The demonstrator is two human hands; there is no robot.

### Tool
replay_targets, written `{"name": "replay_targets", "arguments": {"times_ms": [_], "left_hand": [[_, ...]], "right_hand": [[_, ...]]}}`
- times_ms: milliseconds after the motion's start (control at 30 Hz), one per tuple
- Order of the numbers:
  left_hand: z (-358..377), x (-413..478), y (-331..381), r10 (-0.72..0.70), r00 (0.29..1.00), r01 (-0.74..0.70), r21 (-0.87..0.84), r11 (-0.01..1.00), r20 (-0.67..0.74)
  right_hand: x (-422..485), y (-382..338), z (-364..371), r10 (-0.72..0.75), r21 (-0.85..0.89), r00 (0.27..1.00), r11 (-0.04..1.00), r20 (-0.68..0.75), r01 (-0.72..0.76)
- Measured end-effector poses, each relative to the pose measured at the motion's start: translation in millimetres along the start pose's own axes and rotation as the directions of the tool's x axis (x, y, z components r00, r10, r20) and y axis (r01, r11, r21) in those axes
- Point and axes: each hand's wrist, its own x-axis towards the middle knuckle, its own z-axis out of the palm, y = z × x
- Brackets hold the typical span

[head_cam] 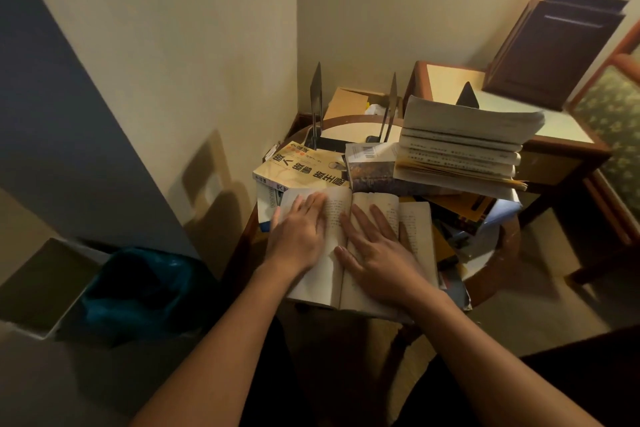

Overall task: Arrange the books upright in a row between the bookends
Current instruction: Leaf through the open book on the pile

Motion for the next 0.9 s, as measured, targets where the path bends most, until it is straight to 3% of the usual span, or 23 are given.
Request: {"name": "replay_targets", "arguments": {"times_ms": [167,500,700,900], "left_hand": [[4.8,0.4,-6.4,-0.004,0.998,0.007,-0.05,0.999,0.056],[13.3,-86.2,-3.1,-0.06,0.998,0.057,-0.09,0.994,-0.03],[14.4,-94.4,2.3,-0.104,0.993,0.099,-0.103,0.99,-0.051],[13.3,-51.7,-9.2,-0.098,0.995,0.099,0.023,0.995,-0.008]], "right_hand": [[-3.5,-1.9,-1.9,-0.004,0.023,1.0,1.0,-0.014,0.005],[-2.9,-1.4,1.2,-0.014,0.035,1.0,0.999,-0.024,0.014],[-4.9,-3.4,-0.5,-0.004,0.03,1.0,1.0,-0.022,0.005],[-4.3,-4.2,-1.1,-0.003,0.031,1.0,1.0,-0.016,0.003]]}}
